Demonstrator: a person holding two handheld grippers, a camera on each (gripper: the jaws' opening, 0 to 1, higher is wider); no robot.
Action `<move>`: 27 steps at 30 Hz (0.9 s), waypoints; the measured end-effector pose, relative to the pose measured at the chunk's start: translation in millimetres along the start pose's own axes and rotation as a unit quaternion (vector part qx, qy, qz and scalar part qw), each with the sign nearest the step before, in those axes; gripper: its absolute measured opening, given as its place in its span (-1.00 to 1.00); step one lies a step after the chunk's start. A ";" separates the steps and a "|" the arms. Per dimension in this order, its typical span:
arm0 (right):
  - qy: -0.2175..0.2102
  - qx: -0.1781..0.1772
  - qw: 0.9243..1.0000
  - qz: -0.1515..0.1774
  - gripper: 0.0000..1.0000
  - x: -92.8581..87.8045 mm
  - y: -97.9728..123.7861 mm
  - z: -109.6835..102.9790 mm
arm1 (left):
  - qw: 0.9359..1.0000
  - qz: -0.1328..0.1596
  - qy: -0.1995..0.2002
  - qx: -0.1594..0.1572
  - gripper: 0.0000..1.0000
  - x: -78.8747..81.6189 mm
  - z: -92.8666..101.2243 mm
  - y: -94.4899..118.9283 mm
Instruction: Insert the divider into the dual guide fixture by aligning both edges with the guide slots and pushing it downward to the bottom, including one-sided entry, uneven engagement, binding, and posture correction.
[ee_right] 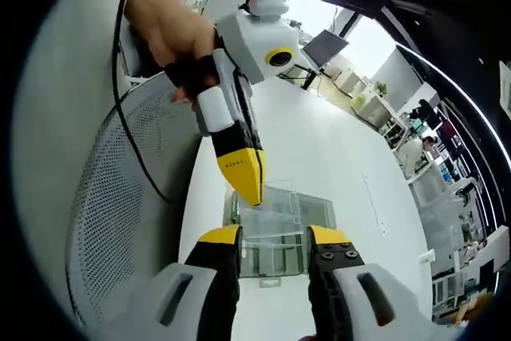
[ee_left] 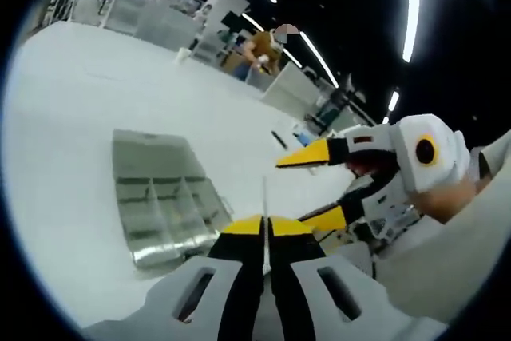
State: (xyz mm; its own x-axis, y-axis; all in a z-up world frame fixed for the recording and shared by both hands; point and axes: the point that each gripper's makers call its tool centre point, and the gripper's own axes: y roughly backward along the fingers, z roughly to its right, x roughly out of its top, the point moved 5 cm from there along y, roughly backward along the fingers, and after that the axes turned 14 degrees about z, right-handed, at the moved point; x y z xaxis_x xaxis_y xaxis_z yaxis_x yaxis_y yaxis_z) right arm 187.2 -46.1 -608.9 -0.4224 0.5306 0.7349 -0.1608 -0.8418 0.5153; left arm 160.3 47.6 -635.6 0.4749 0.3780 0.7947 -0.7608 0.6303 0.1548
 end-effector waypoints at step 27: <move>-0.064 0.023 0.997 0.020 -0.49 1.5 7.7 12.7 | 0.995 -0.016 -0.097 -0.033 -1.00 -6.5 5.3 4.4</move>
State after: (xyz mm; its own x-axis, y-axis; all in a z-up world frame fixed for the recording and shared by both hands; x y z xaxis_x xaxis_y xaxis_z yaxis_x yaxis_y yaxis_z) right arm 196.7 -50.5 -598.2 -0.3096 0.5067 0.8046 -0.1027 -0.8590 0.5015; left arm 151.5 44.4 -637.0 0.3981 0.2230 0.8898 -0.7132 0.6853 0.1473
